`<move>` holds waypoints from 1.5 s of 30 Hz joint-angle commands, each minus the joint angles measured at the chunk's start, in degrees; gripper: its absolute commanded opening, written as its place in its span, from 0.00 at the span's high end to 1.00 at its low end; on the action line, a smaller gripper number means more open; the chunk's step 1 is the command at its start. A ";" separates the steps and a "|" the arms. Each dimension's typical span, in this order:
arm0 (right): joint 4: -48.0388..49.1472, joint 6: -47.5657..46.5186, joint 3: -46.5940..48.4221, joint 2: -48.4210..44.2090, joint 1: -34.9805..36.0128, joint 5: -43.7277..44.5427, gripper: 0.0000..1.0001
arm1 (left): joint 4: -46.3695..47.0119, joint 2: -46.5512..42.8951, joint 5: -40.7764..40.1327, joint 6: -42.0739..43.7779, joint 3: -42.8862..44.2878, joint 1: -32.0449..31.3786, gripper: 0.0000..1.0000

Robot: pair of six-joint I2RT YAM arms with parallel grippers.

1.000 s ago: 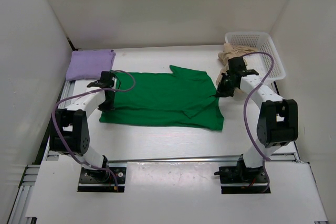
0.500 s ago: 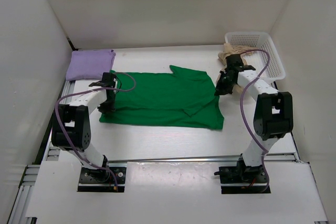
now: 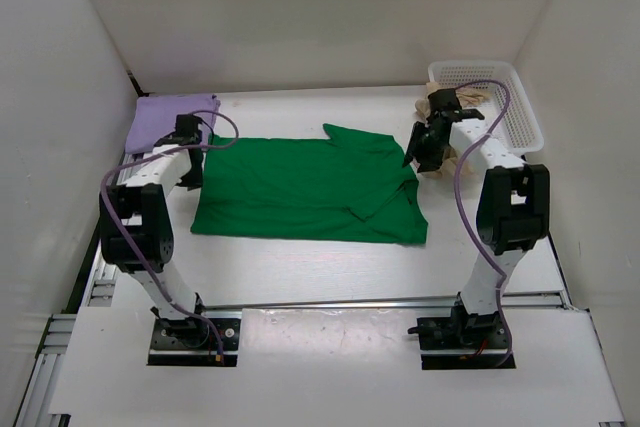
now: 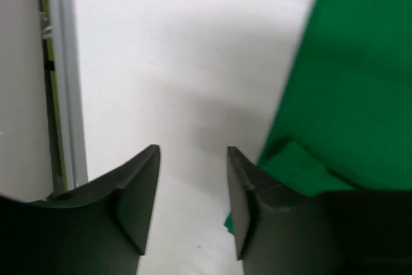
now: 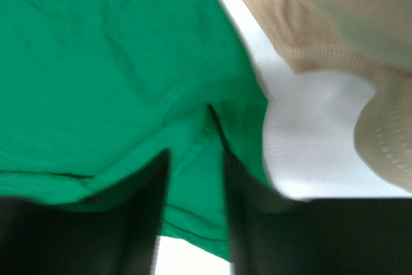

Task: Fold and stack the t-shirts
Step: Fold the flattened tshirt in 1/3 of the way

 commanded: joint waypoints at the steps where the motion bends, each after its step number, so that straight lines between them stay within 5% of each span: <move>1: -2.92 -2.19 4.17 -0.62 -0.27 -0.13 0.47 | 1.17 -0.74 -2.94 -0.25 2.35 2.03 0.42; 5: -5.98 -2.72 3.38 -6.49 -0.27 -1.28 0.41 | -4.85 -5.21 5.89 -0.25 1.29 4.04 0.24; 9: -7.23 -1.92 -4.60 -14.06 -0.27 -0.58 0.32 | -13.84 -5.84 18.49 -0.25 -1.33 5.54 0.24; 16: -8.28 -1.31 -24.10 -20.49 -0.27 0.04 0.24 | -11.58 -3.12 20.79 -0.25 -8.46 5.54 0.24; 21: -1.62 -0.70 -29.40 -18.13 -0.98 -3.47 0.22 | -10.16 -0.21 21.31 -0.25 -7.32 5.54 0.24; 24: 1.81 0.01 -31.43 -15.31 -3.25 -7.32 0.22 | -9.64 1.19 21.93 -0.25 -6.79 5.54 0.40; 26: 2.35 0.54 -32.92 -13.38 -3.79 -9.45 0.28 | -9.64 1.19 23.07 -0.25 -6.79 5.54 0.53; 27: 3.05 1.06 -32.92 -13.37 -3.79 -9.98 0.42 | -9.64 1.72 23.08 -0.25 -6.79 5.54 0.68; 30: 3.05 1.59 -34.06 -12.76 -4.31 -10.51 0.71 | -9.64 1.20 25.10 -0.25 -7.32 5.54 0.90; 34: 2.45 1.59 -35.21 -15.48 -4.93 -11.74 0.98 | -9.72 -1.52 24.41 -0.25 -8.63 7.30 0.90; 45: -3.63 2.29 -49.08 -29.98 -3.35 -17.10 1.00 | -14.21 -19.54 7.88 -0.25 -23.83 11.26 0.86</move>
